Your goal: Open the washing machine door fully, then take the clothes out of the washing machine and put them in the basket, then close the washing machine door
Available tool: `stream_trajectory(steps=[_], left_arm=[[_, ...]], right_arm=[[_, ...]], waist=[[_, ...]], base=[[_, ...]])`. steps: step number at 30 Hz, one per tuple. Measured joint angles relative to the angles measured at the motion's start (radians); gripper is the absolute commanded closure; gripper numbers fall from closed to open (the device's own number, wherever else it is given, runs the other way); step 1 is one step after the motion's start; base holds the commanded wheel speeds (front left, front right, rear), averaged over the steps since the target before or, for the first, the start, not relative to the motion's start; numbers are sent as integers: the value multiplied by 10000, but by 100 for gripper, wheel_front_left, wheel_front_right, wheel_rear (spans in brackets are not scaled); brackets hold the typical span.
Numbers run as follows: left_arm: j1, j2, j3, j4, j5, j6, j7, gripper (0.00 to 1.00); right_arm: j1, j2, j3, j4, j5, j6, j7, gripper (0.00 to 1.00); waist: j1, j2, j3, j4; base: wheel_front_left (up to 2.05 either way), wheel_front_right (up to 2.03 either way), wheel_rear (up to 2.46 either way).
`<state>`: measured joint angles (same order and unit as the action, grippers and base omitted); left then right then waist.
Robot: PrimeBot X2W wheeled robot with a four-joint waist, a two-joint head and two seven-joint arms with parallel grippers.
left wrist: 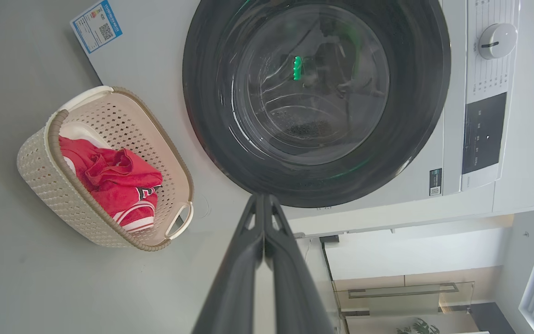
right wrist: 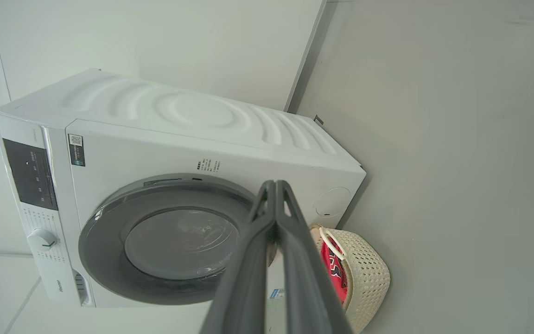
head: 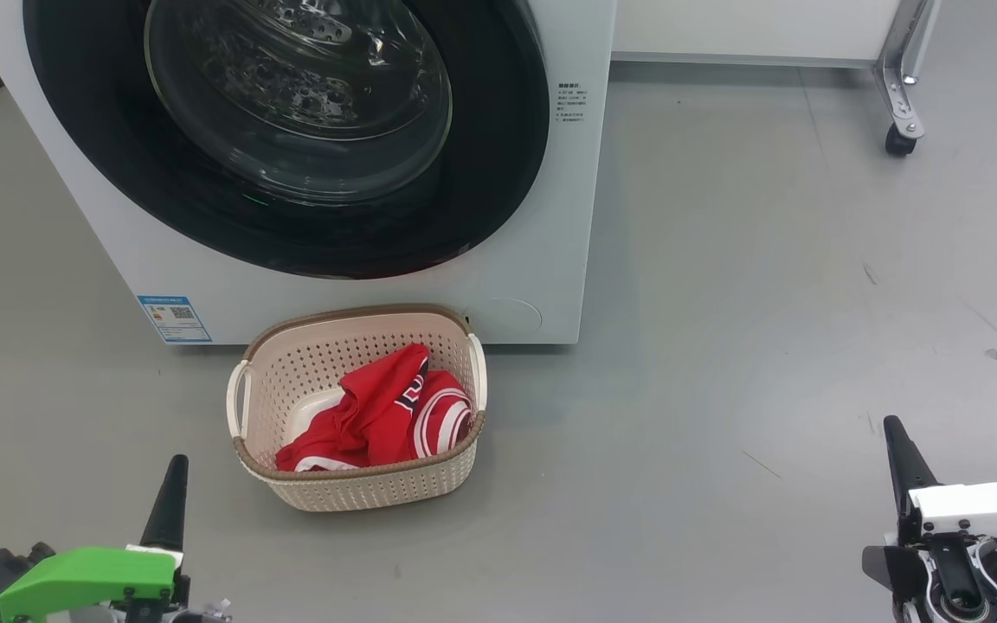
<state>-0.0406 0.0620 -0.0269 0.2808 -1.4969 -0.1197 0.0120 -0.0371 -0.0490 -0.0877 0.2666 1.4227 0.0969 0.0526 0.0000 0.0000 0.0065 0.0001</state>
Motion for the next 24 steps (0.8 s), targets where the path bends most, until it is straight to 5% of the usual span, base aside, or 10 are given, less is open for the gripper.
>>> stream_trajectory(steps=[14,24], left_arm=[[-26,86,376,-19,-1501,-2,466,100],[-129,98,420,-21,-1578,-4,483,100]], right_arm=[[-181,48,-378,73,1756,211,493,100],[-213,58,-399,84,1833,245,493,100]], waist=[[0,0,-39,-3],[0,0,-39,-2]], base=[[0,0,0],[0,0,0]])
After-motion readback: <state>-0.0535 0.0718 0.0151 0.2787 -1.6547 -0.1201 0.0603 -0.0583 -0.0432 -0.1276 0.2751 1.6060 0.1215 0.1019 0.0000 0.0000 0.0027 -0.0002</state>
